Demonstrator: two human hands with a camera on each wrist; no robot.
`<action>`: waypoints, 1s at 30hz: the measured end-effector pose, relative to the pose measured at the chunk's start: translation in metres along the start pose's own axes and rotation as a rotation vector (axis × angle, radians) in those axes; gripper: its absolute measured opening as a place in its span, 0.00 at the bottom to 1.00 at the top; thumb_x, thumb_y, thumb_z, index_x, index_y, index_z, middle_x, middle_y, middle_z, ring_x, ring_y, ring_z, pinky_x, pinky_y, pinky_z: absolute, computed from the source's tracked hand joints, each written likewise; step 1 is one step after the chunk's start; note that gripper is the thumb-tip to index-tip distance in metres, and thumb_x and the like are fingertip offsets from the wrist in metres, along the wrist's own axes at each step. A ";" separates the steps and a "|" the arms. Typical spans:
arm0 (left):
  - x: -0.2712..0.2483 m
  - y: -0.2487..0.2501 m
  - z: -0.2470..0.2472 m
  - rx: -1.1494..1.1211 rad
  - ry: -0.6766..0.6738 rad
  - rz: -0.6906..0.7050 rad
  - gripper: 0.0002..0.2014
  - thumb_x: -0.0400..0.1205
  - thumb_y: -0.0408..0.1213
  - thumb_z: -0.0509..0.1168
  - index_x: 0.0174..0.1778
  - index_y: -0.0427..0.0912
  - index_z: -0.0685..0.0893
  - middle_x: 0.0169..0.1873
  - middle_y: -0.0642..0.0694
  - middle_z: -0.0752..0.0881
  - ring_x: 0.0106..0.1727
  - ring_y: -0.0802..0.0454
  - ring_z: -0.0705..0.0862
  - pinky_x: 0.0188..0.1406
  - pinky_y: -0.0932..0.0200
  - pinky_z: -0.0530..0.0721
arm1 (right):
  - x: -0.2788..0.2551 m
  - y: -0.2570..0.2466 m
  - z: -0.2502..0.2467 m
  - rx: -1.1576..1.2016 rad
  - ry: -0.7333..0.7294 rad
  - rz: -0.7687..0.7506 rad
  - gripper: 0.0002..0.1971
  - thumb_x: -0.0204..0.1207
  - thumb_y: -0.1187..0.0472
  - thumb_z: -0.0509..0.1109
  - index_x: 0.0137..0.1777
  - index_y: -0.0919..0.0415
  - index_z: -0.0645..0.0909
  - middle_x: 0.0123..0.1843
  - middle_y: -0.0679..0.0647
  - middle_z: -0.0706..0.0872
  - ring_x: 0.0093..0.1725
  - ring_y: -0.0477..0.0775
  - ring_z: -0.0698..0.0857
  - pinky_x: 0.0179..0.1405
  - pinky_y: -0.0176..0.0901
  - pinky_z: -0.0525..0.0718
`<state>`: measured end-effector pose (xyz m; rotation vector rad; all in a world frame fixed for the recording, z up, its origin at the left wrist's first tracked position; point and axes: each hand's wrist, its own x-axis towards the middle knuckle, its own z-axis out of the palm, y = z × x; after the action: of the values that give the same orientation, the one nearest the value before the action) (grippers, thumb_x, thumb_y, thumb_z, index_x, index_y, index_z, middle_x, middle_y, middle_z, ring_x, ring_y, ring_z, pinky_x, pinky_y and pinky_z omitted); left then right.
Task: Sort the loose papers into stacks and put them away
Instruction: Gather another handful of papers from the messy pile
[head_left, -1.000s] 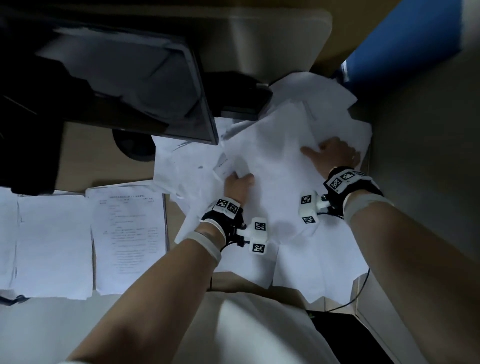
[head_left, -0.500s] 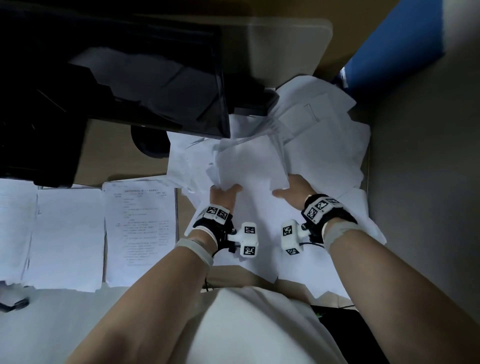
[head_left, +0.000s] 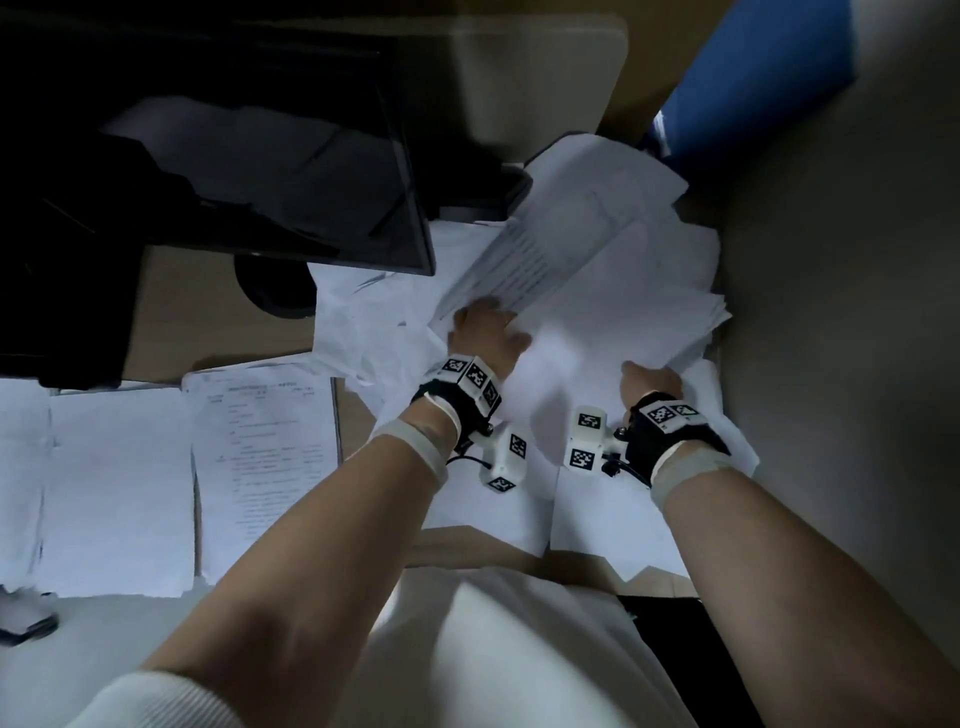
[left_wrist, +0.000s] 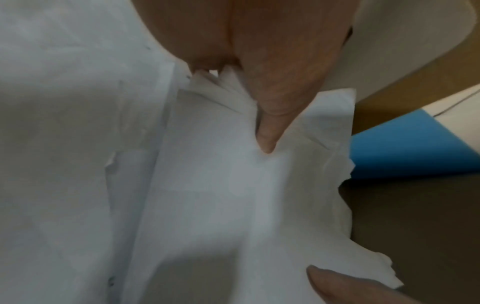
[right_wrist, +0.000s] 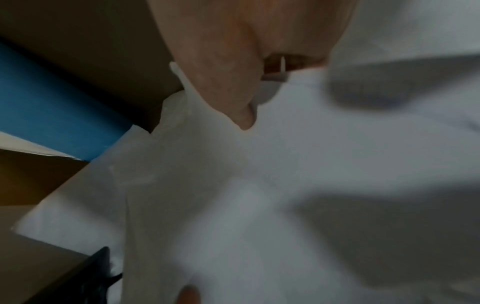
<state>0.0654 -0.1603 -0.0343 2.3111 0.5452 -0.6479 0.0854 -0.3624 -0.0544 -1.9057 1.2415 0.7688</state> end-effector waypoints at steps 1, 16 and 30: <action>0.005 0.004 0.001 0.055 0.015 0.005 0.25 0.82 0.47 0.68 0.75 0.45 0.79 0.82 0.47 0.66 0.83 0.40 0.61 0.78 0.43 0.66 | 0.002 -0.001 -0.003 -0.012 -0.020 0.022 0.28 0.85 0.53 0.63 0.81 0.67 0.67 0.80 0.60 0.74 0.76 0.63 0.75 0.76 0.54 0.73; -0.014 -0.039 0.001 -0.362 -0.104 -0.317 0.43 0.71 0.37 0.79 0.78 0.37 0.62 0.65 0.38 0.81 0.64 0.38 0.82 0.65 0.47 0.82 | -0.020 -0.029 0.014 0.002 0.045 -0.305 0.32 0.74 0.61 0.67 0.81 0.56 0.69 0.74 0.57 0.80 0.68 0.63 0.82 0.64 0.49 0.79; -0.021 -0.055 -0.023 -0.916 0.024 -0.495 0.20 0.73 0.43 0.81 0.54 0.36 0.85 0.41 0.44 0.88 0.39 0.47 0.86 0.42 0.54 0.85 | -0.019 -0.079 0.046 -0.390 0.005 -0.579 0.13 0.76 0.64 0.61 0.54 0.59 0.85 0.59 0.61 0.88 0.56 0.65 0.85 0.52 0.44 0.76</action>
<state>0.0263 -0.1111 -0.0342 1.3252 1.1587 -0.4433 0.1481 -0.2937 -0.0451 -2.4154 0.5003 0.7181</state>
